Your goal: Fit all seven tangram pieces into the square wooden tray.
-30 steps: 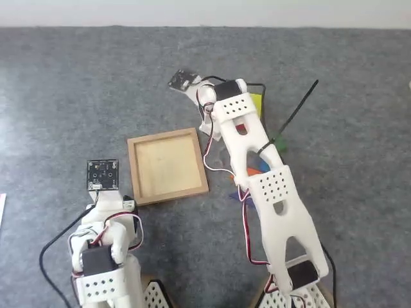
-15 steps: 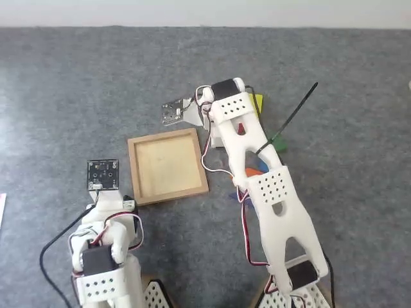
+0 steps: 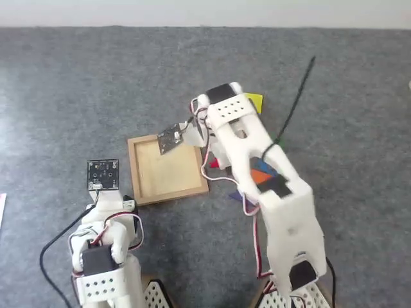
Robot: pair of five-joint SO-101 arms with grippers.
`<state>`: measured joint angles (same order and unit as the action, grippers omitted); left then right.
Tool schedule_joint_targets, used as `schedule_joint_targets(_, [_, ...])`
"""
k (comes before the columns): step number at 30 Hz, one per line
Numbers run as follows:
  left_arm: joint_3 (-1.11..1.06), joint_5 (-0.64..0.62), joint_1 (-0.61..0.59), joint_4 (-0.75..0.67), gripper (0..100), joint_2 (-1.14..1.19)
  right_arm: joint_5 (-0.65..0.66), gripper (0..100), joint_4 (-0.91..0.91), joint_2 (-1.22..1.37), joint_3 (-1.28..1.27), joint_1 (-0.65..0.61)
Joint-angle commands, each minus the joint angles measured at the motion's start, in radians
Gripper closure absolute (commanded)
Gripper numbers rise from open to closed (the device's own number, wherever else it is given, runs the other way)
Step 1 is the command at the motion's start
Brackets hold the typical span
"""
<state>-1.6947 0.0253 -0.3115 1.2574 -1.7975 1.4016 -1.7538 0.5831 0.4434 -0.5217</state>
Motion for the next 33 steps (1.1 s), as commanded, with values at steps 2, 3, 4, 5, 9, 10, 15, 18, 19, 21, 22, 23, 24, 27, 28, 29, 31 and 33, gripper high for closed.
schedule_joint_targets(2, [0.012, 0.0, 0.002, 0.003, 92, -0.018, 0.043, 69.9, -0.041, -0.205, -0.069, 0.012])
schedule_joint_targets(3, [0.012, 0.0, 0.002, 0.003, 92, -0.018, 0.025, 69.9, -0.041, -0.222, -0.072, 0.013])
schedule_joint_targets(4, [0.012, 0.0, 0.002, 0.003, 92, -0.018, -0.005, 69.9, -0.041, -0.239, -0.074, 0.013])
schedule_joint_targets(5, [0.012, 0.0, 0.002, 0.003, 92, -0.018, -0.032, 69.9, -0.041, -0.254, -0.075, 0.013])
schedule_joint_targets(9, [0.012, 0.0, 0.002, 0.003, 92, -0.018, -0.175, 69.9, -0.039, -0.297, -0.077, 0.007])
schedule_joint_targets(10, [0.012, 0.0, 0.002, 0.003, 92, -0.018, -0.222, 69.9, -0.038, -0.305, -0.077, 0.005])
schedule_joint_targets(15, [0.012, 0.0, 0.002, 0.003, 92, -0.018, -0.816, 70.1, 0.076, -0.3, -0.078, -0.03])
schedule_joint_targets(18, [0.012, 0.0, 0.002, 0.003, 92, -0.018, -1.293, 70.1, 0.16, -0.274, -0.077, -0.004])
schedule_joint_targets(19, [0.012, 0.0, 0.002, 0.003, 92, -0.018, -1.425, 70.1, 0.177, -0.26, -0.077, 0.002])
schedule_joint_targets(21, [0.012, 0.0, 0.002, 0.003, 92, -0.018, -1.625, 70.1, 0.211, -0.226, -0.075, 0.002])
schedule_joint_targets(22, [0.012, 0.0, 0.002, 0.003, 92, -0.018, -1.676, 70.0, 0.232, -0.205, -0.075, -0.008])
schedule_joint_targets(23, [0.012, 0.0, 0.002, 0.003, 92, -0.018, -1.705, 70.0, 0.251, -0.182, -0.075, -0.021])
schedule_joint_targets(24, [0.012, 0.0, 0.002, 0.003, 92, -0.018, -1.731, 69.9, 0.26, -0.16, -0.074, -0.025])
schedule_joint_targets(27, [0.012, 0.0, 0.002, 0.003, 92, -0.018, -1.818, 69.9, 0.272, -0.088, -0.074, -0.039])
schedule_joint_targets(28, [0.012, 0.0, 0.002, 0.003, 92, -0.018, -1.864, 69.9, 0.272, -0.062, -0.072, -0.041])
schedule_joint_targets(29, [0.012, 0.0, 0.002, 0.003, 92, -0.018, -1.912, 69.9, 0.274, -0.044, -0.071, -0.041])
schedule_joint_targets(31, [0.012, 0.0, 0.002, 0.003, 92, -0.018, -1.985, 69.9, 0.3, -0.005, -0.06, -0.035])
schedule_joint_targets(33, [0.012, 0.0, 0.002, 0.003, 92, -0.018, -2.027, 69.9, 0.321, 0.03, -0.037, -0.019])
